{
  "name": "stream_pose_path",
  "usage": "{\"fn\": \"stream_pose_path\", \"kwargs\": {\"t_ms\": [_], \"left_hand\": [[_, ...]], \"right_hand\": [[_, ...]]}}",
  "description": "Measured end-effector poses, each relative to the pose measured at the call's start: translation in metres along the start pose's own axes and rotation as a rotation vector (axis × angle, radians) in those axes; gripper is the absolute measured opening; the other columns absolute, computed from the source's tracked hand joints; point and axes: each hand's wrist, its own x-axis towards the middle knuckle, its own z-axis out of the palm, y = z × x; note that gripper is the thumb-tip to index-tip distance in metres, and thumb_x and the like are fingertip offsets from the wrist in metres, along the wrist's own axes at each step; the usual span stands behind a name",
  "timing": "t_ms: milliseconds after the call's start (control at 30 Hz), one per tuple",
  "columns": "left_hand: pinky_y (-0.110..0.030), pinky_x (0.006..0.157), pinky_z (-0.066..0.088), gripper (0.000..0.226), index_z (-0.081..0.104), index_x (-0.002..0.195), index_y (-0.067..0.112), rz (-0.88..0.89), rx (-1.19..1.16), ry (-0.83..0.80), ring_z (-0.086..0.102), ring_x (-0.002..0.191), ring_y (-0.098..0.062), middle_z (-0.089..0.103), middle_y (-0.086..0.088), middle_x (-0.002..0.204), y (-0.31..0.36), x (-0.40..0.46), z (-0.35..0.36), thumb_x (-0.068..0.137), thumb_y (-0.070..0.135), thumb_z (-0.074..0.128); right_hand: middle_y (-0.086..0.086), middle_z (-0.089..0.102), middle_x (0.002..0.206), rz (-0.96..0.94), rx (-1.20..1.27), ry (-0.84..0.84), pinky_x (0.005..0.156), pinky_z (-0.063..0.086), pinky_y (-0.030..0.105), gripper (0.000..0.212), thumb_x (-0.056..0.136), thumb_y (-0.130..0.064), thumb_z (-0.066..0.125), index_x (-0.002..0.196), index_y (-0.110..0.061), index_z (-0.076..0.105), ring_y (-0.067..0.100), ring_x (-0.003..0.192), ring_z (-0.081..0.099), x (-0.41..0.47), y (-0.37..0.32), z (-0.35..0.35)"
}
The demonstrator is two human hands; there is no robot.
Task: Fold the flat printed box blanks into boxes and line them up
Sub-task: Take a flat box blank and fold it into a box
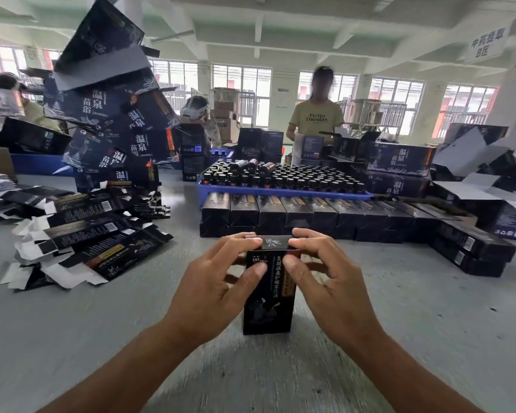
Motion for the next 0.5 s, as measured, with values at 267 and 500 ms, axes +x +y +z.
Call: {"fn": "stream_pose_path", "kwargs": {"t_ms": [267, 500], "left_hand": [[-0.031, 0.058, 0.060, 0.036, 0.057, 0.118, 0.045, -0.010, 0.156, 0.147, 0.069, 0.092, -0.011, 0.052, 0.024, 0.116, -0.022, 0.000, 0.008, 0.084, 0.040, 0.067], [-0.040, 0.065, 0.063, 0.068, 0.058, 0.127, 0.031, -0.398, -0.324, 0.106, 0.071, 0.104, -0.014, 0.068, 0.009, 0.120, -0.061, 0.003, 0.010, 0.075, 0.071, 0.074]], "right_hand": [[-0.020, 0.039, 0.151, 0.162, -0.142, -0.270, 0.101, 0.039, 0.028, 0.094, 0.084, -0.063, 0.065, 0.143, -0.069, -0.008, -0.003, 0.126, 0.042, -0.011, 0.001, 0.019], [0.002, 0.040, 0.145, 0.043, -0.282, -0.342, 0.104, 0.044, 0.048, 0.094, 0.083, -0.050, 0.074, 0.151, -0.040, 0.010, 0.026, 0.125, 0.046, -0.016, -0.006, 0.023]]}}
